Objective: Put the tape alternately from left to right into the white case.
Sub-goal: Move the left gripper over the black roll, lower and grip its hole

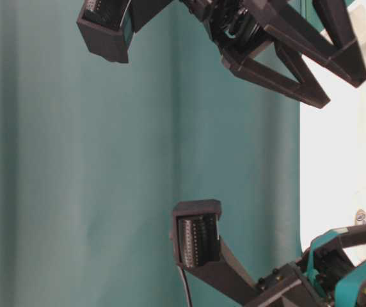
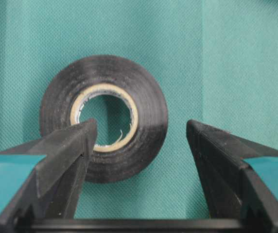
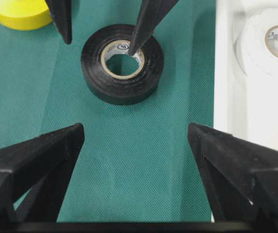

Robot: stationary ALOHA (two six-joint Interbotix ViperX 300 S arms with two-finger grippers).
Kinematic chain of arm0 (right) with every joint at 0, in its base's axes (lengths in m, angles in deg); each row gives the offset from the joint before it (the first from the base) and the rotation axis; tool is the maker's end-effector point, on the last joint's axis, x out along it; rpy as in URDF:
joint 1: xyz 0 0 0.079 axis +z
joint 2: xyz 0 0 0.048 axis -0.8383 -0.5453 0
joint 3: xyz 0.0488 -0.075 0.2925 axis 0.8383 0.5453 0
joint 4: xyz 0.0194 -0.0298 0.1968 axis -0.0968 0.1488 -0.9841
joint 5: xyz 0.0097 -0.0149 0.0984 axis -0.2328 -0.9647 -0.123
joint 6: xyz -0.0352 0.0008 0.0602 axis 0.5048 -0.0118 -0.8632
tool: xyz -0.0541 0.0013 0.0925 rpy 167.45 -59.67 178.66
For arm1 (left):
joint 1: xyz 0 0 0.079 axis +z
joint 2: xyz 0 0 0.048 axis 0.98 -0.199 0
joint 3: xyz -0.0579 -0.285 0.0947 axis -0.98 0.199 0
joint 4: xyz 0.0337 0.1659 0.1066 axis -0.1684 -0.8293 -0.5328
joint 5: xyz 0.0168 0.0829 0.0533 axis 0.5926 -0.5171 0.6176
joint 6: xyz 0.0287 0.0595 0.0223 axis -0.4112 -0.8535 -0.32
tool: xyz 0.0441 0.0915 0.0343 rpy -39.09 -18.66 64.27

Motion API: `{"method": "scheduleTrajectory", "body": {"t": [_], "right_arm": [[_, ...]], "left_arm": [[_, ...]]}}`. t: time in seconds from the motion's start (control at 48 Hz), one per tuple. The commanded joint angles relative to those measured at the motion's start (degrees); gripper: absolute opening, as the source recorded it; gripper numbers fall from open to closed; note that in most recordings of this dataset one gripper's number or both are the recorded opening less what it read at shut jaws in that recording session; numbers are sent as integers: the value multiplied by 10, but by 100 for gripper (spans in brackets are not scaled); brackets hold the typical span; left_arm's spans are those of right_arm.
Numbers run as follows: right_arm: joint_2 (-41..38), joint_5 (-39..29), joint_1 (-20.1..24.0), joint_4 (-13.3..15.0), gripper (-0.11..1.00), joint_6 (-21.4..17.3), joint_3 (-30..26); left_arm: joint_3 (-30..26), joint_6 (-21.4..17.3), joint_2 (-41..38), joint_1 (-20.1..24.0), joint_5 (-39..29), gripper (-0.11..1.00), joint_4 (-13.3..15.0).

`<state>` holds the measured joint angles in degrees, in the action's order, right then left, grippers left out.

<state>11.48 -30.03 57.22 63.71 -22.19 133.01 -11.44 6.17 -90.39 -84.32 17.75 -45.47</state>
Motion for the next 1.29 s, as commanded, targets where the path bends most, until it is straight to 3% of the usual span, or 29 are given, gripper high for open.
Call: {"method": "scheduleTrajectory", "body": {"t": [0.0,0.25,0.604,0.916,1.021,1.187,1.271], "right_arm": [[6,5,-2,1,72,1,-8],[6,6,-3,1,72,1,-8],[5,6,-3,1,72,1,-6],[5,6,-3,1,72,2,-5],[5,6,-4,0,72,2,-5],[5,6,-4,1,72,2,-4],[6,6,-3,1,72,2,-4]], "left_arm": [[-13,-7,4,-1,2,77,-1],[-29,-12,-23,3,-4,77,-1],[-61,-13,-48,14,-69,77,-1],[-62,-13,-45,14,-72,75,-1],[-62,-13,-42,14,-72,66,-1],[-62,-13,-40,13,-72,26,-1],[-62,-14,-40,13,-73,26,-1]]}}
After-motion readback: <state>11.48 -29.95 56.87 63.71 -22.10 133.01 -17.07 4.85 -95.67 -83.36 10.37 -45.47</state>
